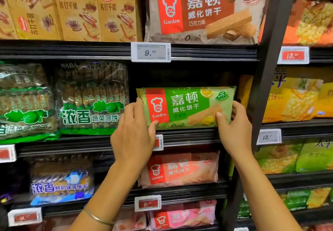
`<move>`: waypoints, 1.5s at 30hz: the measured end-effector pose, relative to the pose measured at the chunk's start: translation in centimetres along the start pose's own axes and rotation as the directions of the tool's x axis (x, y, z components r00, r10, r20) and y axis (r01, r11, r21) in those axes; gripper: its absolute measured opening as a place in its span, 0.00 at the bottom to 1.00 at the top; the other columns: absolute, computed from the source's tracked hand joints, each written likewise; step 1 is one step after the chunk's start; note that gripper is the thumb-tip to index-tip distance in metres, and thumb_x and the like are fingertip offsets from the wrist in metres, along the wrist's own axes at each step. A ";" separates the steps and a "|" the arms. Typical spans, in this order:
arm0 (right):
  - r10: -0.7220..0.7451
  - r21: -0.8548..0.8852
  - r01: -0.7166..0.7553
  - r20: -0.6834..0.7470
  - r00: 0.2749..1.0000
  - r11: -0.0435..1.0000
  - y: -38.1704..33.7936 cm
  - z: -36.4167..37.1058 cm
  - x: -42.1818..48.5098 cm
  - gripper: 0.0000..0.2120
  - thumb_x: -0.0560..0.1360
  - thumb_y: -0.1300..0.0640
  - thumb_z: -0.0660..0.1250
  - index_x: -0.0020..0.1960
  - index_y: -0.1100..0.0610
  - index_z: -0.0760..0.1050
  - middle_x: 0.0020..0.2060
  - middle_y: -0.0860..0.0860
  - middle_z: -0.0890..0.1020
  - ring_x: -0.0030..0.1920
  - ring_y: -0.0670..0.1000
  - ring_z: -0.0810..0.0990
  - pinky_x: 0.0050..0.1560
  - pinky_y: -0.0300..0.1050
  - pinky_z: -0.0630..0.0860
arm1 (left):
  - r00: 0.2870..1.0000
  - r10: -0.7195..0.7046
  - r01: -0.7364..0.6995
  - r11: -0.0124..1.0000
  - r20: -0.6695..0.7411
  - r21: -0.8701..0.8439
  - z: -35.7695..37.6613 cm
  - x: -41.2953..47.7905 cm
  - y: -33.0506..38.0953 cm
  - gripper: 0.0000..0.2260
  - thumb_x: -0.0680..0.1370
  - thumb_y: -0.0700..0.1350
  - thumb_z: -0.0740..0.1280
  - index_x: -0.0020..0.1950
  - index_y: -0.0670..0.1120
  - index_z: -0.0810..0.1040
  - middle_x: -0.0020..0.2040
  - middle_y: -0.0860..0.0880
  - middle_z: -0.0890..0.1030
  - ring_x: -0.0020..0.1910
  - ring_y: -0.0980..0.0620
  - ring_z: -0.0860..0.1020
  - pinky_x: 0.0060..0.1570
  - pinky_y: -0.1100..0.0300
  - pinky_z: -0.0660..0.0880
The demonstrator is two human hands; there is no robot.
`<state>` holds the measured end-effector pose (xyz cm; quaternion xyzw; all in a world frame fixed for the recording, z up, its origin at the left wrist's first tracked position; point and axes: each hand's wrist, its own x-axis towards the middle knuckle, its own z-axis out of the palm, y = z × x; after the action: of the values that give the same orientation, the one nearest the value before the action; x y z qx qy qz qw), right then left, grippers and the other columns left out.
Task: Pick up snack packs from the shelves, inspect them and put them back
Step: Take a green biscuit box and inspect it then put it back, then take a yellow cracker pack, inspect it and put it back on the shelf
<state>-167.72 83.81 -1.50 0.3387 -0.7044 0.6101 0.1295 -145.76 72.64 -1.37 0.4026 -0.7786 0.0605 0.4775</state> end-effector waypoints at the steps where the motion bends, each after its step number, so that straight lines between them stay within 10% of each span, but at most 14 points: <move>1: -0.010 -0.019 0.010 0.004 1.000 1.000 0.0 0.0 -0.2 0.26 0.81 0.56 0.69 0.77 0.57 0.68 0.68 0.54 0.79 0.67 0.55 0.76 0.66 0.51 0.73 | 1.000 0.000 0.000 1.000 -0.009 -0.012 0.1 -0.1 -0.1 0.34 0.77 0.55 0.74 0.77 0.43 0.66 0.65 0.46 0.74 0.55 0.45 0.80 0.31 0.60 0.65; 10: 0.011 -0.070 -0.006 0.076 0.997 0.998 0.4 -0.4 -0.8 0.29 0.82 0.53 0.68 0.80 0.55 0.65 0.75 0.51 0.74 0.75 0.53 0.72 0.75 0.58 0.70 | 0.999 0.011 -0.019 0.984 -0.049 -0.175 1.6 -0.6 -0.8 0.34 0.78 0.50 0.73 0.79 0.40 0.65 0.67 0.43 0.71 0.58 0.45 0.77 0.39 0.56 0.72; 16: 0.023 0.018 -0.024 0.078 0.997 1.000 1.1 -1.9 -3.3 0.27 0.82 0.58 0.68 0.80 0.56 0.67 0.76 0.51 0.73 0.74 0.48 0.72 0.75 0.46 0.70 | 0.991 -0.046 0.014 0.968 -0.124 -0.251 3.0 -2.3 0.2 0.33 0.77 0.48 0.74 0.78 0.40 0.65 0.73 0.36 0.68 0.71 0.36 0.67 0.61 0.40 0.71; 26: 0.030 0.449 0.031 -0.128 0.991 0.893 4.2 -10.3 -0.2 0.07 0.79 0.59 0.66 0.52 0.54 0.82 0.42 0.50 0.88 0.47 0.51 0.88 0.44 0.46 0.84 | 0.999 -0.049 0.045 0.707 0.015 -0.706 5.5 -7.6 13.5 0.21 0.79 0.40 0.73 0.71 0.45 0.73 0.65 0.48 0.74 0.67 0.48 0.74 0.69 0.51 0.70; 34: -0.007 0.201 0.048 -0.200 0.980 0.978 11.7 -18.4 9.8 0.17 0.80 0.60 0.70 0.68 0.56 0.74 0.66 0.55 0.76 0.65 0.51 0.75 0.62 0.39 0.73 | 0.990 -0.141 0.108 0.659 0.019 -0.744 8.1 -8.6 25.5 0.17 0.79 0.41 0.73 0.66 0.53 0.75 0.61 0.53 0.77 0.62 0.58 0.76 0.61 0.64 0.73; 39: 0.137 0.172 -0.145 0.054 0.989 0.974 14.0 -19.6 13.5 0.31 0.81 0.52 0.70 0.79 0.58 0.63 0.73 0.56 0.71 0.73 0.55 0.70 0.75 0.55 0.67 | 0.985 -0.114 0.170 0.690 0.126 -0.704 10.1 -9.4 30.5 0.22 0.78 0.53 0.68 0.72 0.55 0.73 0.68 0.60 0.76 0.67 0.62 0.74 0.64 0.69 0.71; 45: 0.179 0.229 -0.206 0.133 0.975 0.951 15.7 -20.1 14.9 0.36 0.79 0.49 0.71 0.81 0.58 0.59 0.74 0.55 0.69 0.74 0.56 0.69 0.76 0.58 0.66 | 0.898 -0.284 0.438 0.497 0.336 -0.749 11.4 -7.8 34.0 0.29 0.82 0.50 0.70 0.81 0.48 0.65 0.78 0.50 0.71 0.75 0.55 0.71 0.71 0.54 0.72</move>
<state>-193.32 98.53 -0.30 0.3151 -0.6607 0.6812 -0.0120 -175.29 94.38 -3.85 0.2973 -0.6538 -0.4365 0.5418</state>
